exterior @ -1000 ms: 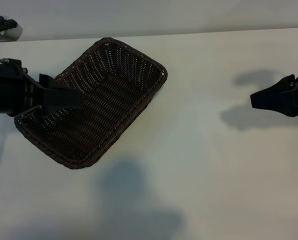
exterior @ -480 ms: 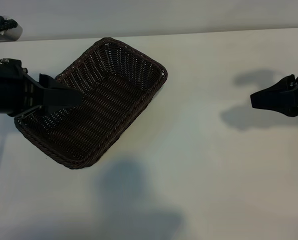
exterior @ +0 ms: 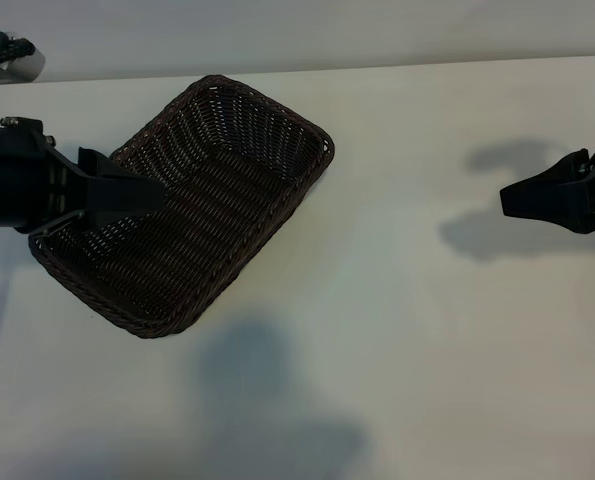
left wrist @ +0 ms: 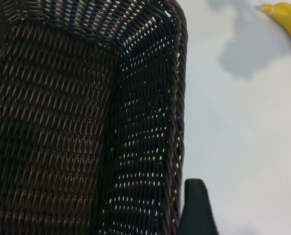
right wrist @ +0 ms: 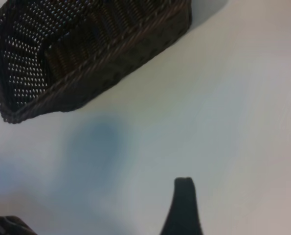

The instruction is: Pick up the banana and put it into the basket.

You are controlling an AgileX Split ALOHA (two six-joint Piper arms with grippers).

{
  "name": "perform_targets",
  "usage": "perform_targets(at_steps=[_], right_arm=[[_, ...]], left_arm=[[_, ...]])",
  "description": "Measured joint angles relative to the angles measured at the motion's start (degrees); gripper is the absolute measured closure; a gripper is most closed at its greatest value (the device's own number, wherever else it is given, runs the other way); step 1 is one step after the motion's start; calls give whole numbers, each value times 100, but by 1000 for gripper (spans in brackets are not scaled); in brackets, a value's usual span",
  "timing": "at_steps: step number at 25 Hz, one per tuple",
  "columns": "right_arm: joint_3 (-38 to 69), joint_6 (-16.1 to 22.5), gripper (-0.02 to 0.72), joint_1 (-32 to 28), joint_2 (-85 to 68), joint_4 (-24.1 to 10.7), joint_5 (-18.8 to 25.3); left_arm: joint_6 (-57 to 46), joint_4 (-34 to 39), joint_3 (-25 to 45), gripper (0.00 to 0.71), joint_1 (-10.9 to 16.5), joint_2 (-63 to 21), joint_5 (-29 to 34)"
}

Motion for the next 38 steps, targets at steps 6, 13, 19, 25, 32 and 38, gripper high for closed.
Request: perform_targets(at_steps=[6,13,19,25,32,38], right_arm=[[0,-7,109,0,0,5,0],[0,-7,109,0,0,5,0],[0,-2,109,0,0,5,0],[0,-2,109,0,0,5,0],[0,4,109,0,0,5,0],[0,4,109,0,0,5,0]], left_arm=[[0,0,0,170,0,0,0],[-13,0,0,170,0,0,9],[-133,0,0,170,0,0,-130],[-1817,226,-1,170,0,0,-81],[-4830,1712,-20,170,0,0,-234],[-6559,2782,-285,170,0,0,-183]])
